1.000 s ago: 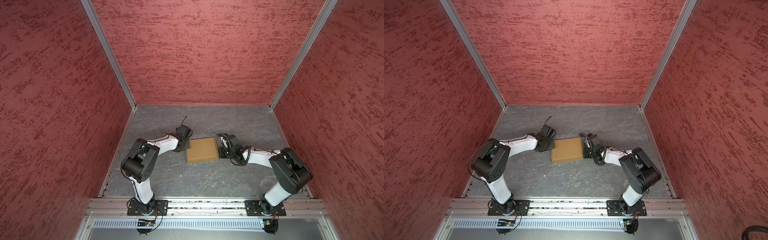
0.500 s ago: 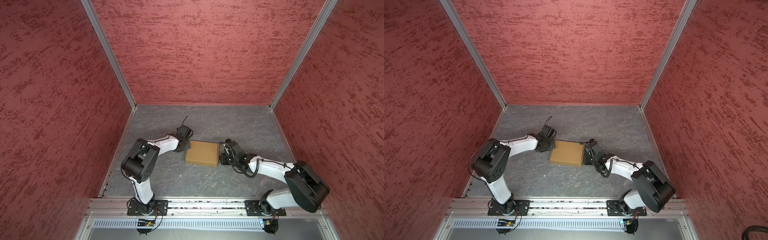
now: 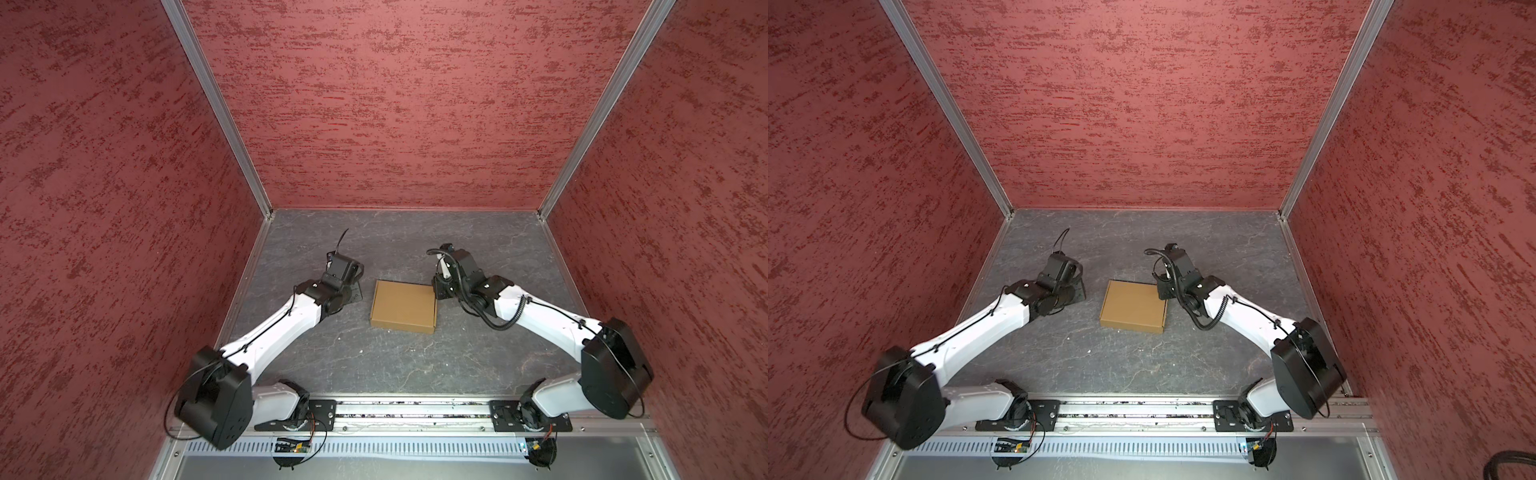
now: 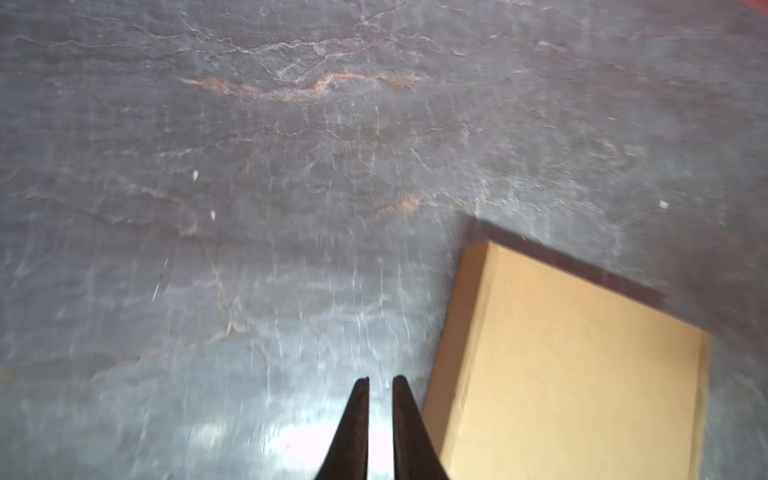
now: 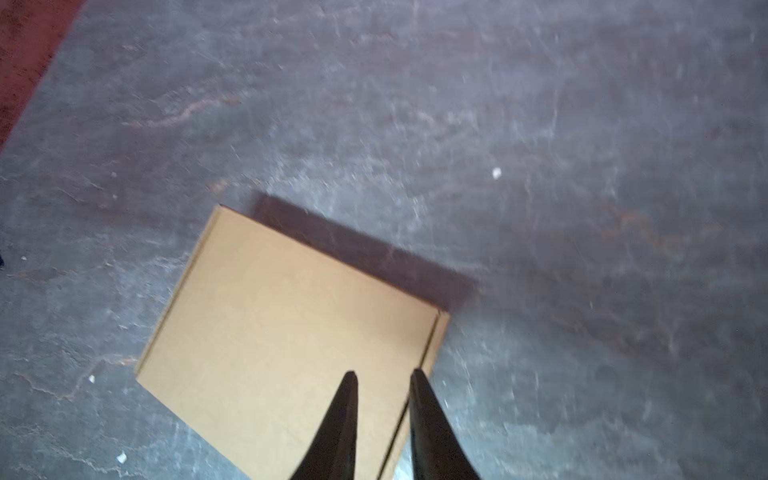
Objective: Fold the paper box
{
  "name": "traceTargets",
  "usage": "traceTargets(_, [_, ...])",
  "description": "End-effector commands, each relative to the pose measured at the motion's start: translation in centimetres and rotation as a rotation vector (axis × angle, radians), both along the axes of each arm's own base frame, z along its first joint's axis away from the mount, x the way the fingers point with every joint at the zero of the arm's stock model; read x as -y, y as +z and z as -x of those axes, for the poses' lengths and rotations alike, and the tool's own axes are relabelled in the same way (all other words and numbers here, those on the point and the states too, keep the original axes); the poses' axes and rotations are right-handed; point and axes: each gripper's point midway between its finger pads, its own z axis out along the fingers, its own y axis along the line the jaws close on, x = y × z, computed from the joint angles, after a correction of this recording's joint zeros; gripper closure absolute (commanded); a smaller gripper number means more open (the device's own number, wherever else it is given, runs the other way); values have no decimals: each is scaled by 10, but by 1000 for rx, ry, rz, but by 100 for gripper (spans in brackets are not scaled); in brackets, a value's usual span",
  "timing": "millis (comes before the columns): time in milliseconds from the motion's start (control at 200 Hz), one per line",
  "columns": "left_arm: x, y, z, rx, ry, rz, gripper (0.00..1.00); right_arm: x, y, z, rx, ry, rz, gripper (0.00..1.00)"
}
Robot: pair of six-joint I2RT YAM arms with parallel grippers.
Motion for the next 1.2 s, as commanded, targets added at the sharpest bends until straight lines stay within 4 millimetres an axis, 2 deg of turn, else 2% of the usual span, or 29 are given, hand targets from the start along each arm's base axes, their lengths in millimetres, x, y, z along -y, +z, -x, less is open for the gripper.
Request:
traceTargets(0, [1,-9,41,-45,-10,0,87,-20,5,-16,22,115,57,76])
traceTargets(145, [21,-18,75,-41,-49,79,89,-51,-3,-46,13,210,69,79])
traceTargets(296, [46,-40,97,-62,-93,120,91,-72,-32,-67,-35,268,63,81])
traceTargets(396, [59,-53,102,-82,-107,117,92,-80,-53,-75,-68,289,63,83])
traceTargets(521, [79,-64,100,-87,-134,146,94,-84,-73,-78,-92,308,64,85])
traceTargets(721, [110,-76,92,-74,-165,222,98,-81,-91,-82,-108,320,78,87])
traceTargets(942, [123,-87,85,-83,-169,230,99,-79,-108,-84,-138,331,66,87])
traceTargets(1192, [132,-99,80,-100,-173,219,99,-78,-115,-84,-148,337,53,88])
